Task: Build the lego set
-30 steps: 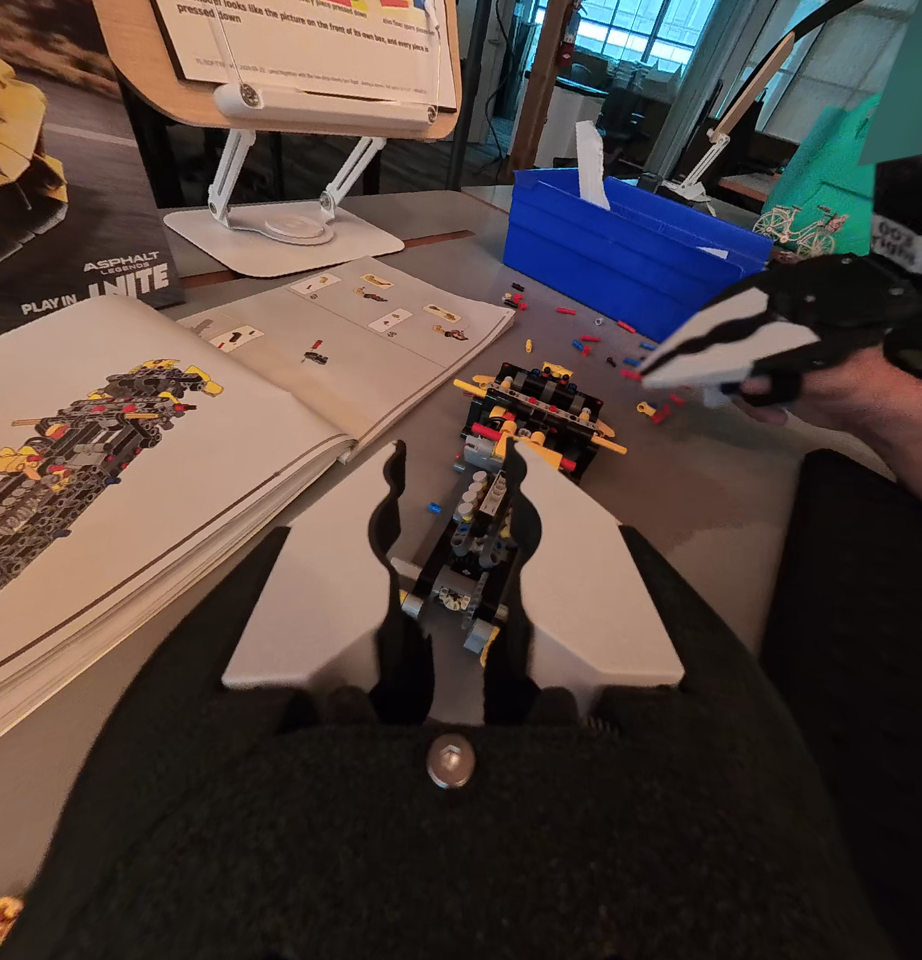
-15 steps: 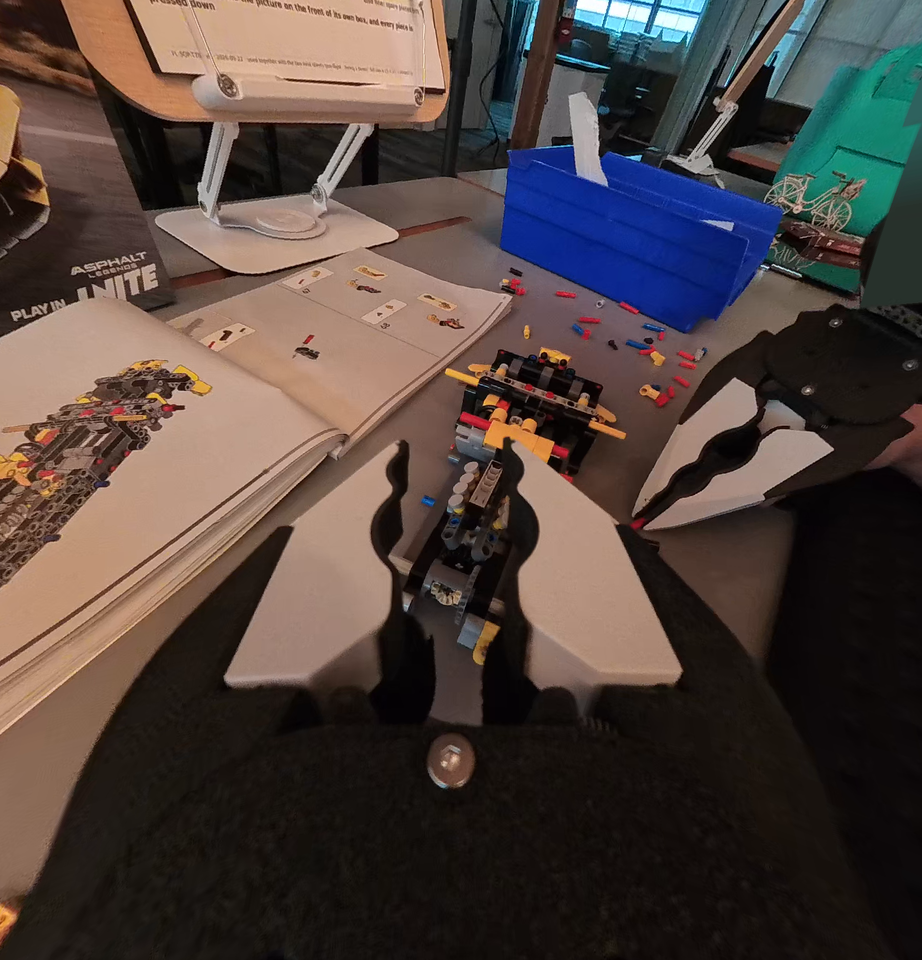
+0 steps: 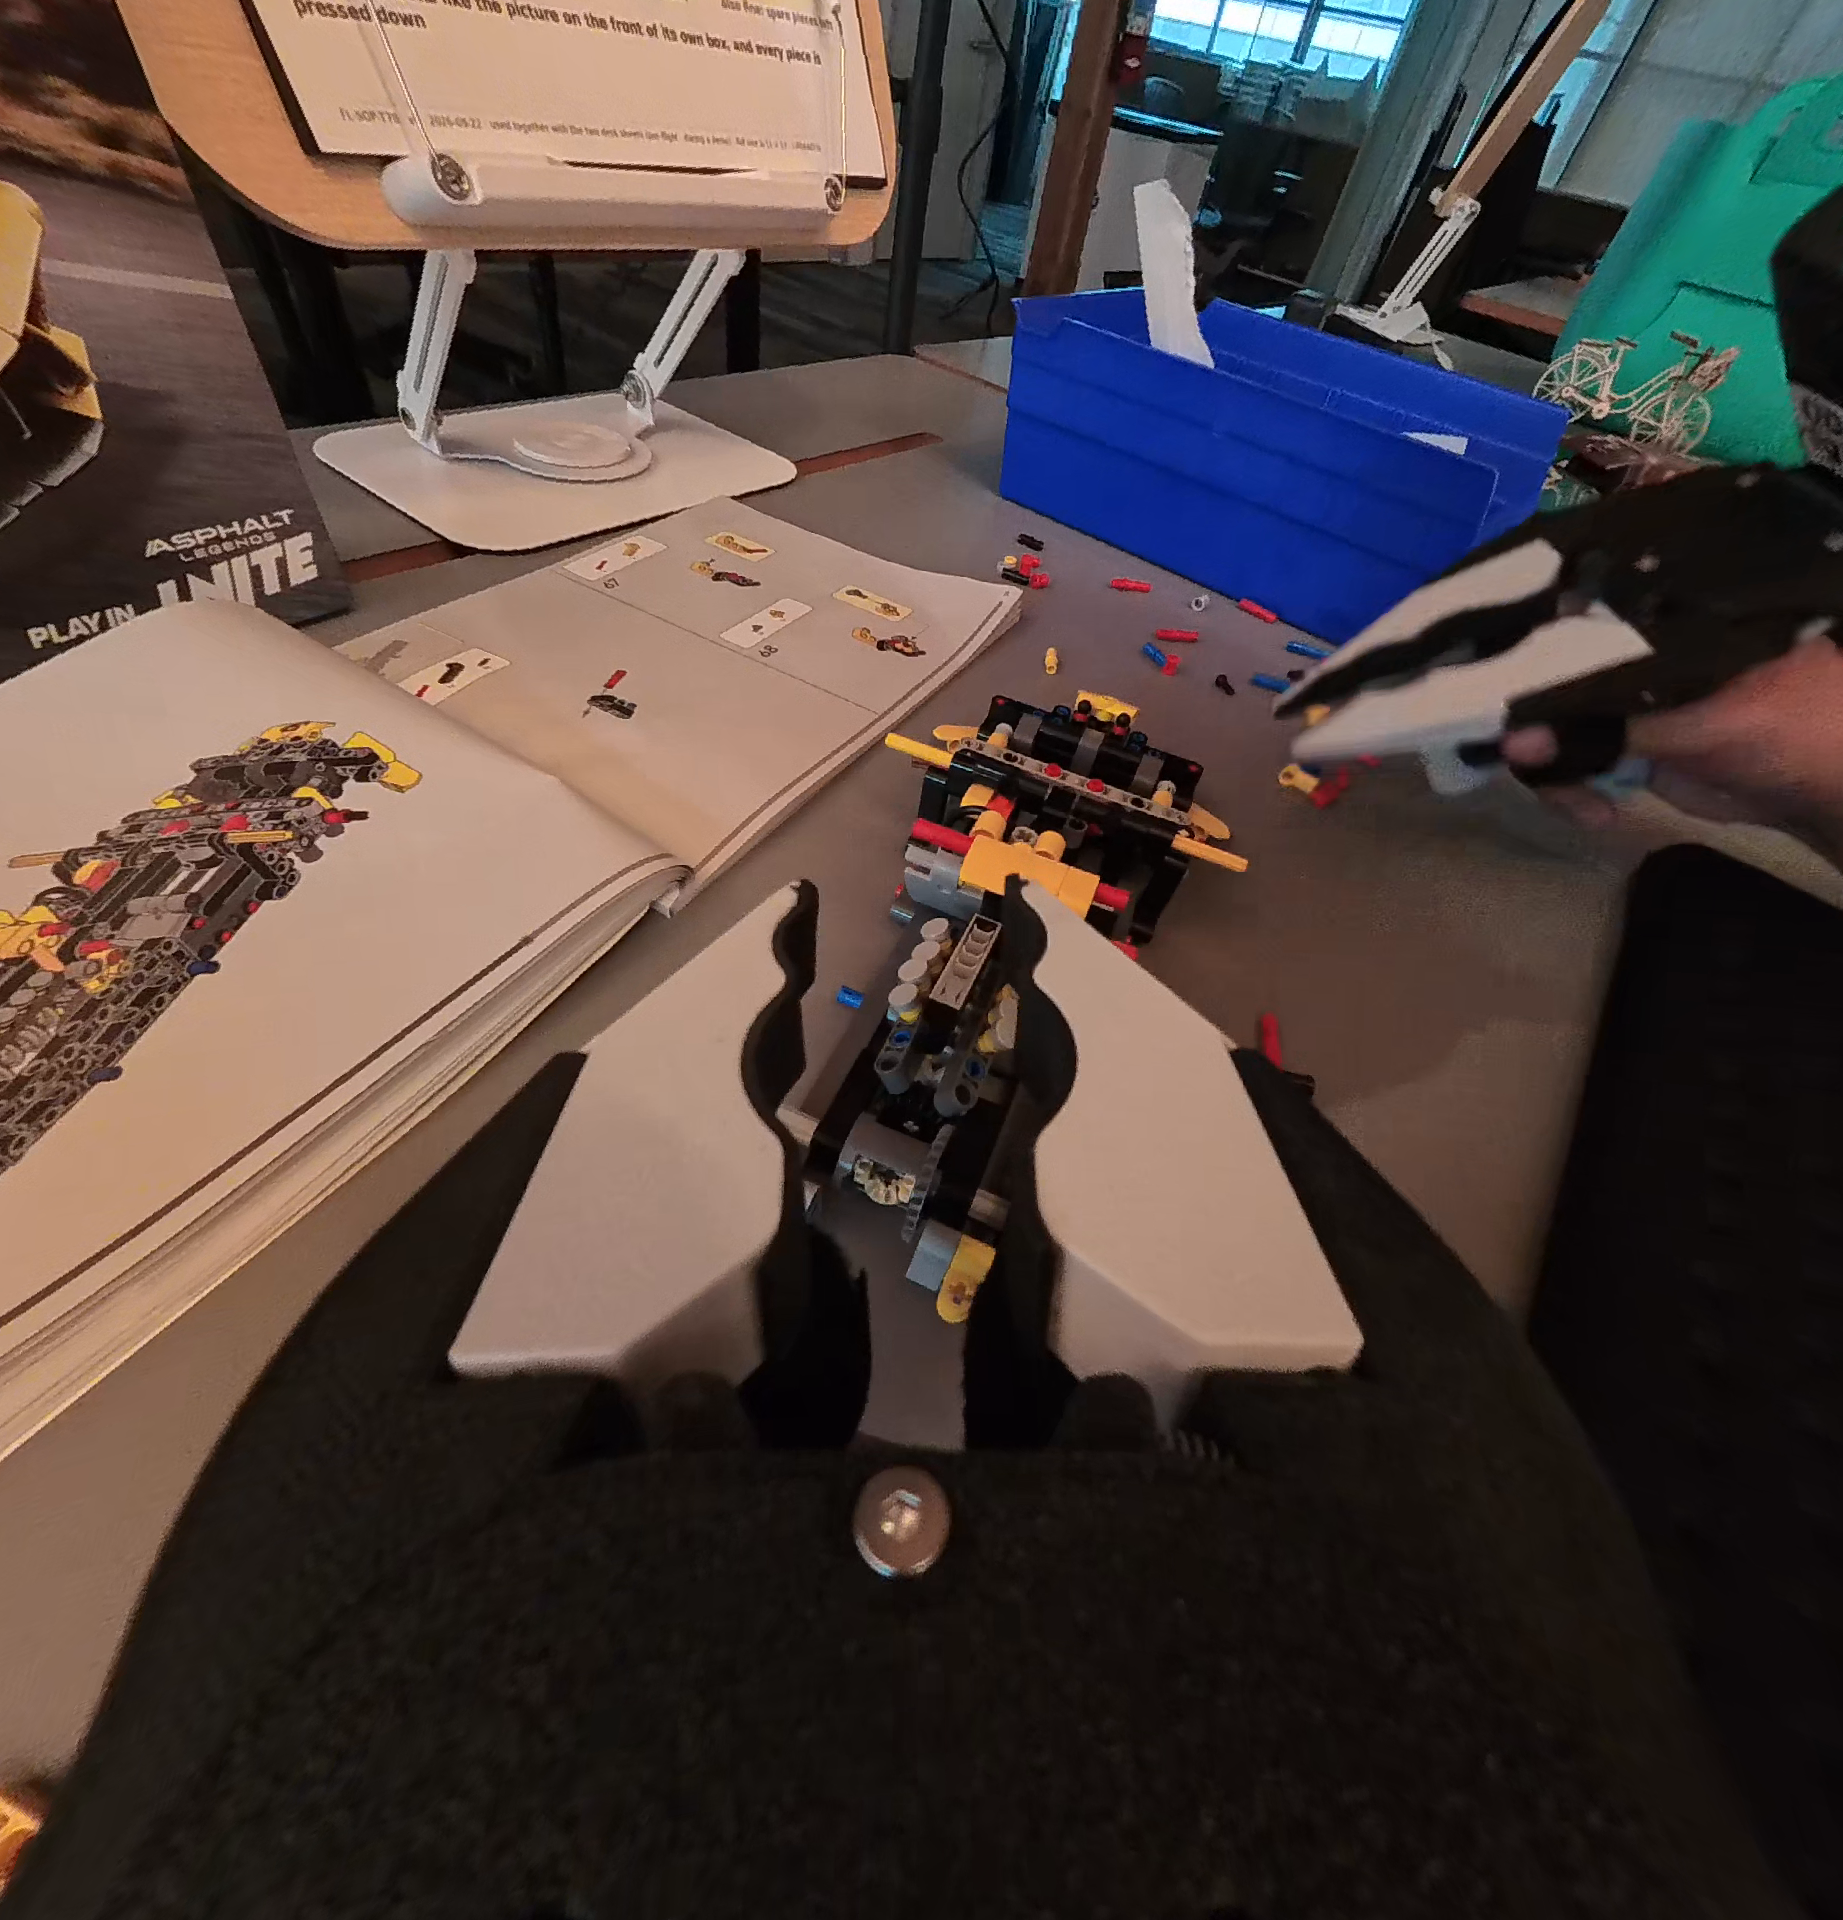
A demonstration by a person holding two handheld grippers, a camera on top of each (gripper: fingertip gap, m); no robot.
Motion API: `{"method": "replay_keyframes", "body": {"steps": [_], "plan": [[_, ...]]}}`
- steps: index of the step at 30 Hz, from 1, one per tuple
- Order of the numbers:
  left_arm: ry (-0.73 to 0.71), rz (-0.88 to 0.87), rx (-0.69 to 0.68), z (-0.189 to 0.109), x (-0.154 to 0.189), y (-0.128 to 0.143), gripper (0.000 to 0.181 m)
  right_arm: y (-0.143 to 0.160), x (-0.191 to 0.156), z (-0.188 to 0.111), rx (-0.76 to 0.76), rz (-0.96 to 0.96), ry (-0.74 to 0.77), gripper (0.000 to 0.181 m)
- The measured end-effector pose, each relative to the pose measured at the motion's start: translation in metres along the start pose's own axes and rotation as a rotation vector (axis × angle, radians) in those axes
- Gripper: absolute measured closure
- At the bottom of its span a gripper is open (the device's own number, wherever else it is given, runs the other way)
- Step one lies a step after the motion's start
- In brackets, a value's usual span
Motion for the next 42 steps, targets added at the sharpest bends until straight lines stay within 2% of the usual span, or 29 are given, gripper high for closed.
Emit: {"method": "replay_keyframes", "body": {"steps": [2, 4, 9, 14, 18, 22, 32, 42], "plan": [[0.007, 0.000, -0.005, 0.001, 0.001, 0.001, 0.145, 0.014, 0.044, -0.014, -0.051, 0.035, 0.185, 0.164], [0.011, 0.002, -0.008, 0.001, 0.002, 0.002, 0.145, 0.026, 0.070, -0.025, -0.083, 0.098, 0.284, 0.163], [0.005, 0.009, -0.019, 0.002, 0.000, 0.003, 0.145, 0.027, 0.089, -0.027, -0.047, 0.197, 0.356, 0.162], [-0.006, 0.015, -0.027, 0.001, -0.002, 0.005, 0.145, 0.018, 0.099, 0.000, -0.066, 0.300, 0.349, 0.159], [-0.014, 0.019, -0.022, 0.000, -0.005, 0.004, 0.145, 0.015, 0.109, 0.017, -0.141, 0.320, 0.336, 0.159], [-0.011, 0.009, -0.022, 0.000, -0.005, 0.004, 0.145, 0.019, 0.107, 0.027, -0.150, 0.326, 0.325, 0.160], [0.019, 0.016, -0.029, 0.002, 0.002, 0.005, 0.145, 0.024, 0.106, 0.023, -0.143, 0.304, 0.358, 0.164], [0.034, 0.038, -0.047, 0.002, 0.003, 0.008, 0.145, 0.001, 0.074, 0.039, -0.060, 0.152, 0.245, 0.165]]}}
Point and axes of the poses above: each gripper's, where its closed fingertips meet, z out along the fingers, y out of its underside, x = y × z across the jaws, the point moved 2 cm from there along -z, back along the fingers, and after that the axes turned 13 degrees about x, right-handed, at the moved point
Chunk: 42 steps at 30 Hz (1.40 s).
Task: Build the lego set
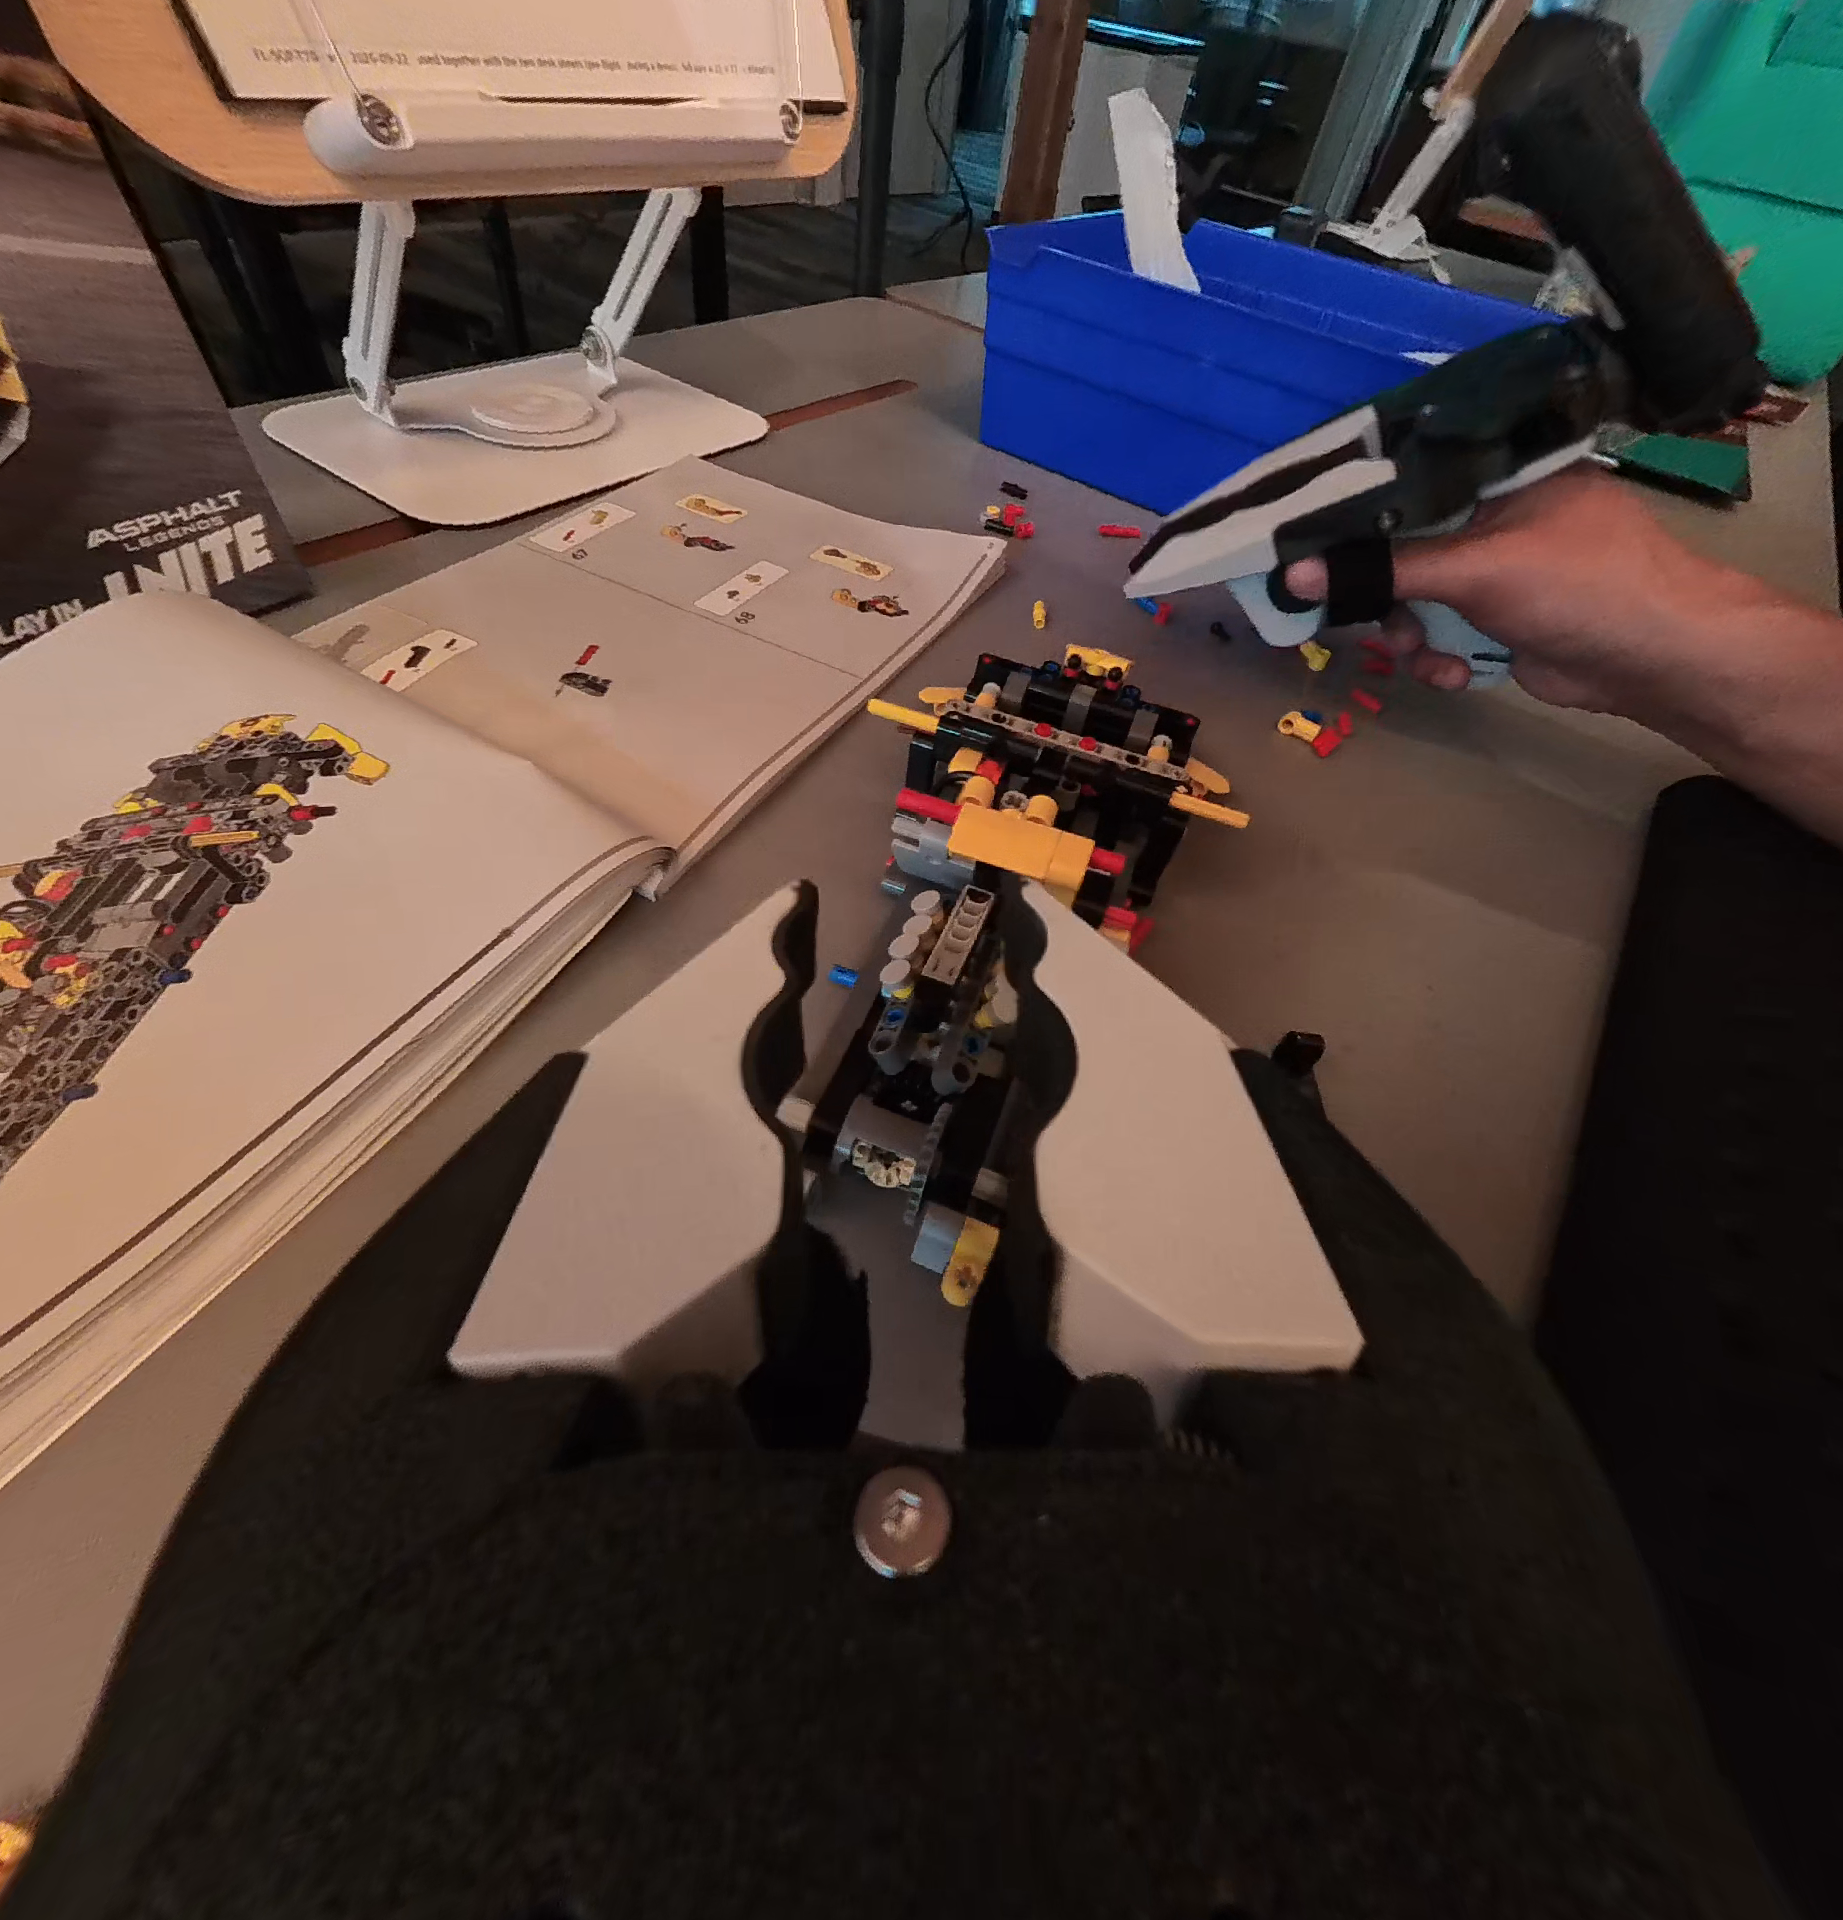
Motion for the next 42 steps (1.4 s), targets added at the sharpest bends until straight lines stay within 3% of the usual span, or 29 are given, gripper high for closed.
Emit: {"method": "replay_keyframes", "body": {"steps": [2, 4, 6, 11, 16, 18, 21, 24, 28, 30, 32, 34, 38, 42], "plan": [[0.022, 0.028, -0.029, -0.002, 0.002, 0.004, 0.145, -0.011, -0.026, -0.006, 0.067, 0.024, -0.134, 0.162], [0.050, 0.053, -0.052, -0.004, 0.006, 0.006, 0.144, -0.021, -0.069, -0.022, 0.116, 0.073, -0.381, 0.145], [0.090, 0.080, -0.080, -0.008, 0.011, 0.012, 0.143, -0.023, -0.097, -0.038, 0.143, 0.077, -0.514, 0.136], [0.141, 0.174, -0.211, -0.006, 0.015, 0.034, 0.140, -0.005, -0.134, -0.030, 0.062, -0.091, -0.520, 0.127], [0.015, 0.345, -0.290, -0.002, -0.005, 0.048, 0.139, -0.003, -0.152, -0.013, 0.025, -0.163, -0.469, 0.132], [-0.005, 0.334, -0.264, -0.001, -0.007, 0.041, 0.139, -0.008, -0.155, -0.009, 0.044, -0.179, -0.438, 0.134], [-0.050, 0.194, -0.156, 0.006, -0.026, 0.007, 0.139, -0.015, -0.153, -0.011, 0.091, -0.157, -0.401, 0.134], [-0.125, 0.068, -0.171, 0.030, -0.071, -0.021, 0.140, -0.018, -0.138, -0.016, 0.145, -0.078, -0.366, 0.136], [-0.133, 0.113, -0.352, 0.096, -0.118, -0.017, 0.147, -0.060, -0.103, -0.011, 0.272, -0.078, -0.353, 0.157], [-0.144, 0.211, -0.411, 0.132, -0.136, -0.010, 0.161, -0.083, -0.078, 0.016, 0.210, -0.190, -0.333, 0.160], [-0.130, 0.253, -0.470, 0.159, -0.142, -0.002, 0.167, -0.096, -0.055, 0.060, 0.079, -0.280, -0.321, 0.180], [-0.103, 0.258, -0.520, 0.175, -0.143, 0.008, 0.179, -0.103, -0.048, 0.112, -0.002, -0.222, -0.380, 0.181], [-0.111, 0.283, -0.583, 0.171, -0.152, 0.021, 0.181, -0.099, -0.062, 0.190, -0.065, -0.165, -0.452, 0.181], [-0.113, 0.265, -0.582, 0.154, -0.161, 0.028, 0.181, -0.080, -0.080, 0.214, -0.095, -0.227, -0.501, 0.181]]}}
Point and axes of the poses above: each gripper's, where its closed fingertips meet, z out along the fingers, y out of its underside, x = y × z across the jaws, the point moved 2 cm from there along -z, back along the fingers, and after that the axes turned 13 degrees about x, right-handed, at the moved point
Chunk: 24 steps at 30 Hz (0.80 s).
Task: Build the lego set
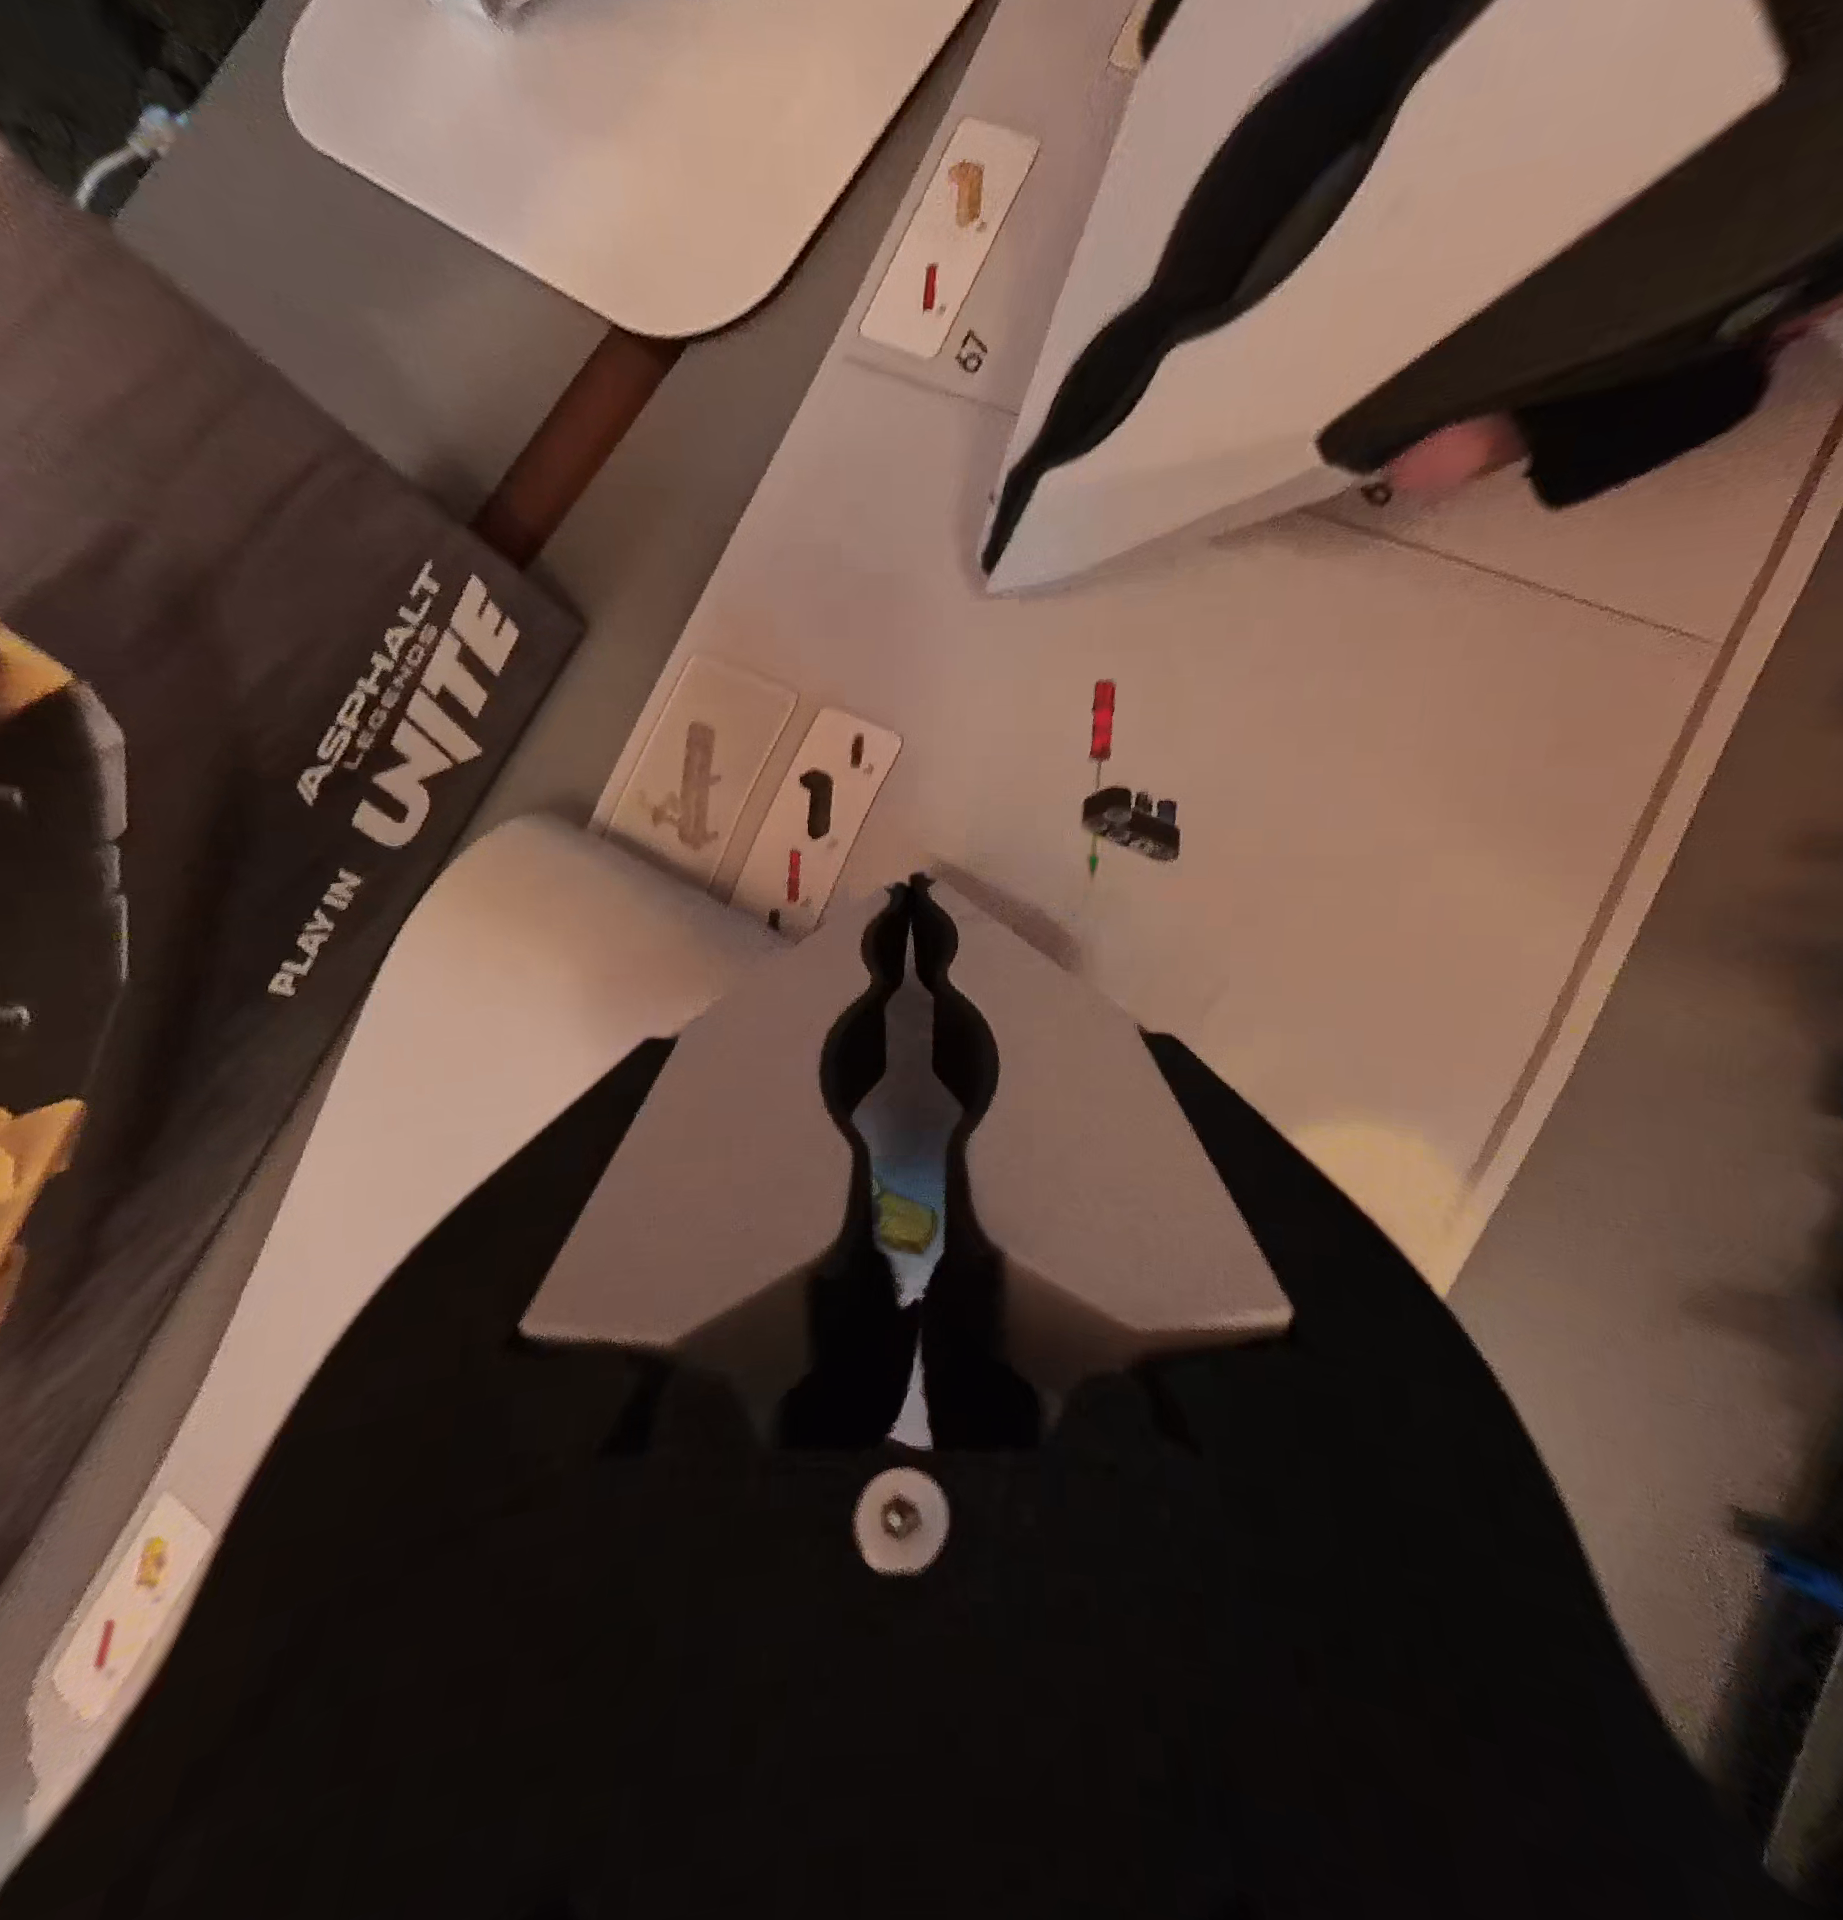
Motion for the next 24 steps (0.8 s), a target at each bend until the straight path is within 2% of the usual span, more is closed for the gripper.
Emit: {"method": "replay_keyframes", "body": {"steps": [2, 8, 14, 18, 24], "plan": [[0.004, -0.019, -0.001, -0.003, -0.003, 0.005, 0.181, 0.010, 0.000, 0.005, -0.034, -0.038, 0.021, 0.181], [0.019, -0.081, 0.060, -0.014, -0.011, 0.011, 0.181, 0.011, 0.000, 0.006, -0.002, -0.026, 0.055, 0.181], [-0.047, -0.063, 0.047, -0.025, -0.023, 0.024, 0.181, 0.011, 0.000, 0.006, 0.011, -0.035, 0.076, 0.181], [-0.061, -0.107, 0.047, -0.027, -0.029, 0.040, 0.181, 0.011, 0.000, 0.006, 0.015, -0.042, 0.084, 0.181], [-0.045, -0.148, 0.067, -0.027, -0.031, 0.043, 0.180, 0.012, 0.000, 0.006, 0.016, -0.044, 0.089, 0.181]]}}
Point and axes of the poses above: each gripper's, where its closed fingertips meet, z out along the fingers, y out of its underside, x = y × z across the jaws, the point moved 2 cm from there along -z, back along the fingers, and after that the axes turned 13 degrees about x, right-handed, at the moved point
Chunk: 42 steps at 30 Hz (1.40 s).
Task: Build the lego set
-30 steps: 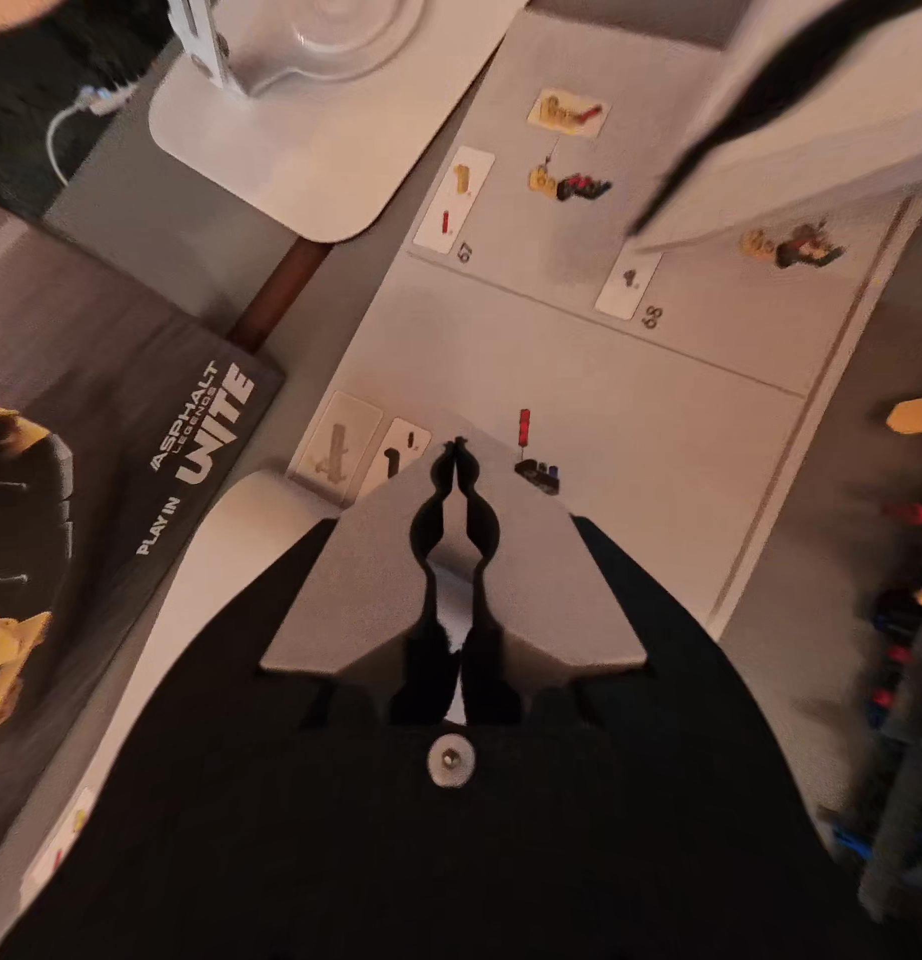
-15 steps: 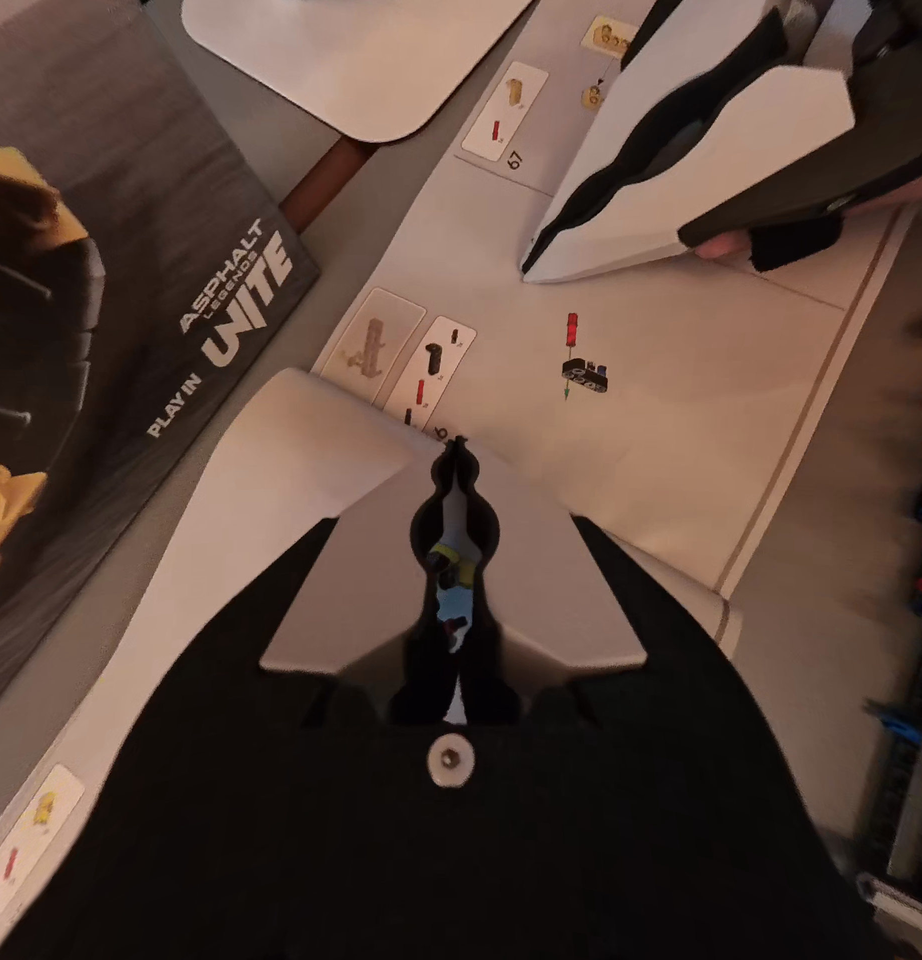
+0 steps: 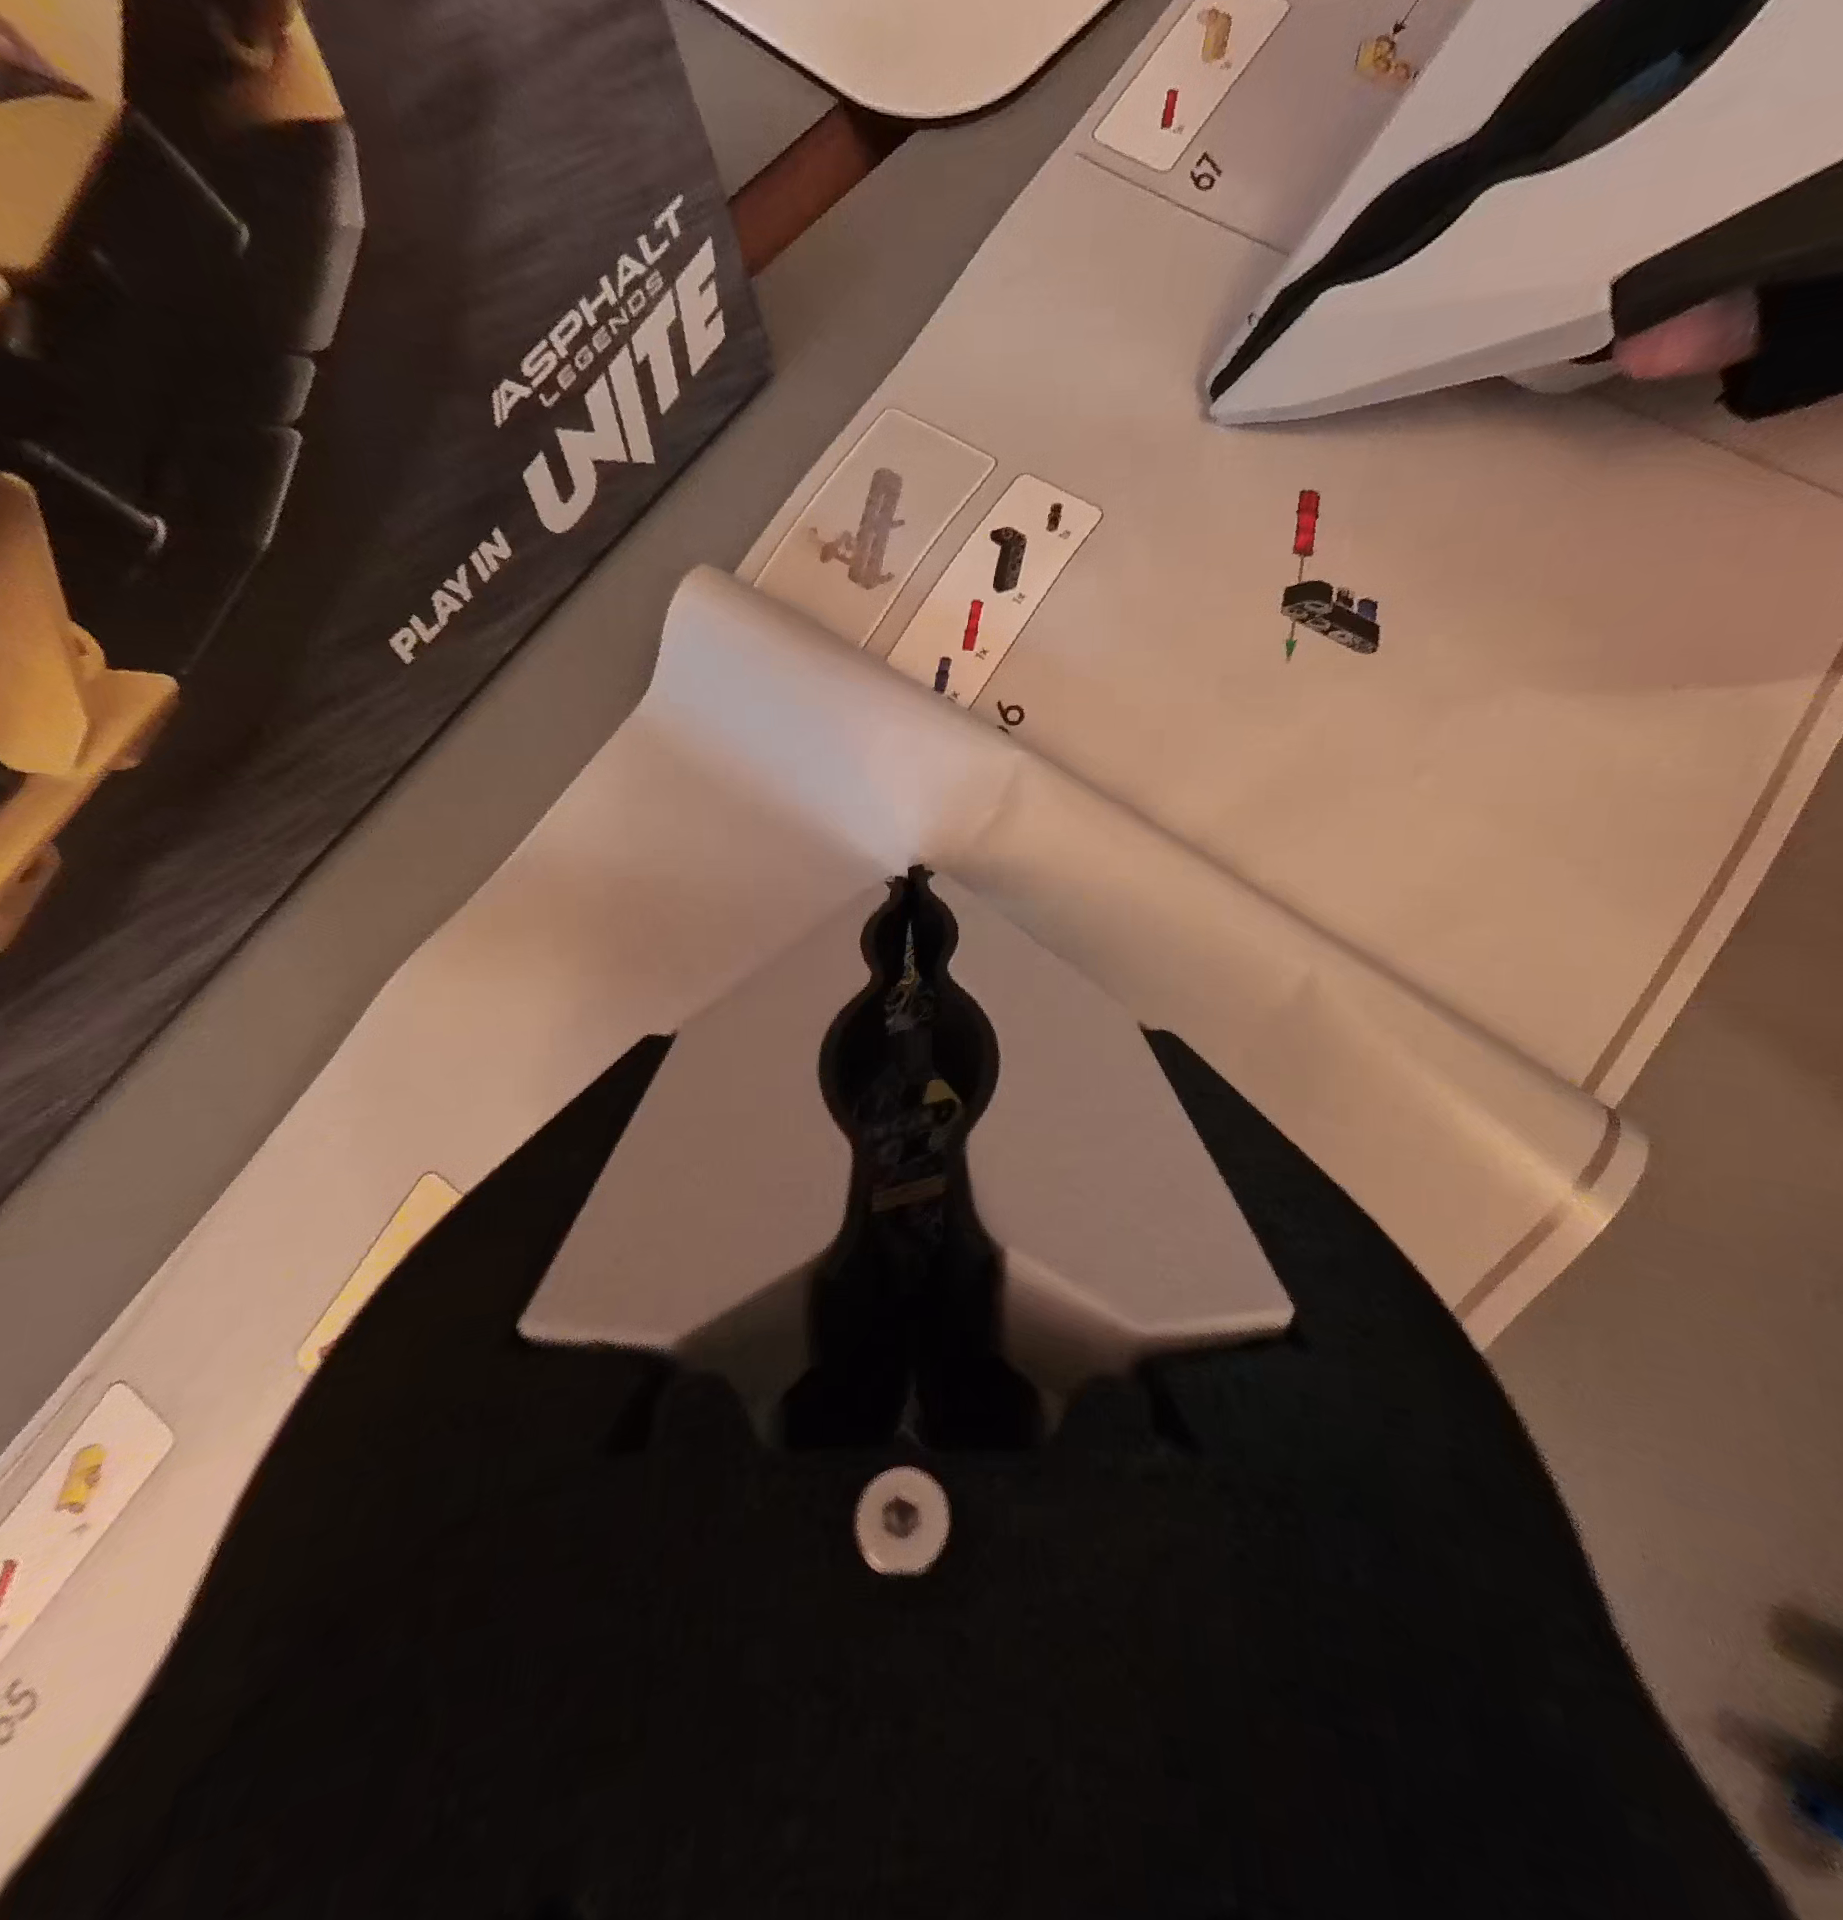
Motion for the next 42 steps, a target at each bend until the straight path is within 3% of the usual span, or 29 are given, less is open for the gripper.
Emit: {"method": "replay_keyframes", "body": {"steps": [5, 13, 15, 17, 20, 23, 26, 28, 31, 35, 42], "plan": [[0.011, -0.003, -0.014, 0.002, -0.003, -0.001, 0.180, 0.000, 0.001, 0.001, -0.001, 0.005, 0.011, 0.181], [-0.101, 0.072, -0.049, -0.003, -0.009, -0.011, 0.181, -0.003, 0.012, -0.006, 0.015, 0.003, 0.105, 0.181], [-0.146, 0.045, 0.067, -0.027, -0.004, -0.035, 0.177, -0.023, 0.016, -0.044, 0.105, 0.104, 0.127, 0.181], [-0.144, -0.003, 0.239, -0.071, 0.018, -0.062, 0.177, -0.041, 0.015, -0.110, 0.179, 0.224, 0.120, 0.174], [-0.075, -0.111, 0.428, -0.127, 0.058, -0.070, 0.176, 0.008, 0.022, -0.208, 0.030, 0.214, 0.302, 0.152], [-0.028, -0.209, 0.561, -0.138, 0.080, -0.052, 0.169, 0.066, 0.002, -0.251, -0.023, 0.392, 0.384, 0.152], [0.046, -0.258, 0.595, -0.133, 0.099, -0.044, 0.167, 0.104, -0.001, -0.261, -0.045, 0.449, 0.502, 0.157], [0.061, -0.170, 0.621, -0.136, 0.108, -0.051, 0.165, 0.108, -0.004, -0.255, -0.020, 0.533, 0.483, 0.157], [0.035, -0.090, 0.597, -0.132, 0.112, -0.045, 0.164, 0.119, -0.004, -0.246, -0.111, 0.490, 0.513, 0.158], [0.057, -0.114, 0.618, -0.137, 0.117, -0.048, 0.164, 0.128, -0.006, -0.242, -0.187, 0.467, 0.555, 0.163], [0.088, -0.165, 0.632, -0.140, 0.115, -0.050, 0.164, 0.128, -0.011, -0.236, -0.187, 0.456, 0.529, 0.176]]}}
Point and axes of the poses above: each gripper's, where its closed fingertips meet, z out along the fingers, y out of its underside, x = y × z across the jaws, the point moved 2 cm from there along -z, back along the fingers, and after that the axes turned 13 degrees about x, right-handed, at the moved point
